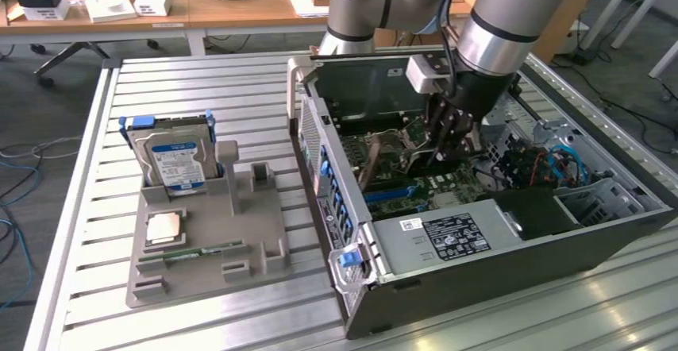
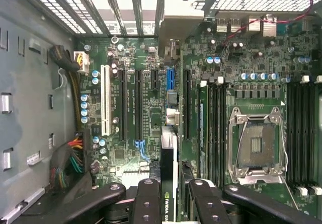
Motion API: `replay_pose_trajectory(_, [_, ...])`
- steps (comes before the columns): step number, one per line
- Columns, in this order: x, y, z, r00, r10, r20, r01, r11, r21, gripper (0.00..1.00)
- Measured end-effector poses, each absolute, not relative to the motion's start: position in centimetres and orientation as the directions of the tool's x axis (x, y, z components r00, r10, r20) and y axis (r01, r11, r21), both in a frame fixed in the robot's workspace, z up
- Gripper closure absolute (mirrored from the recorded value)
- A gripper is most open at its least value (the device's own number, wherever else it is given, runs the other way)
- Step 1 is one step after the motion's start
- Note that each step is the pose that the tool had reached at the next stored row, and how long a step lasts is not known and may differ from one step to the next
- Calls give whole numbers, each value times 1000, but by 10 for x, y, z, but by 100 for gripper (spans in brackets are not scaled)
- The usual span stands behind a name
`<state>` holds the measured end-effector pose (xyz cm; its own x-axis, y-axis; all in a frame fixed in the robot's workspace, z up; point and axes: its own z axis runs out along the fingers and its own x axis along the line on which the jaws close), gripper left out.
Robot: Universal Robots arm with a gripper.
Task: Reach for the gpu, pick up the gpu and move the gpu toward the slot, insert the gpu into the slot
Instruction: 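Insert the gpu into the slot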
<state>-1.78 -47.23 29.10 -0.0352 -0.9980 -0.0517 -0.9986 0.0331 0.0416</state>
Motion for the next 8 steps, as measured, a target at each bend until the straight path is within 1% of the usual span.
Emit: replay_pose_trajectory(8, [-20, -472, 289, -22, -998, -52, -999, 20, 37, 74])
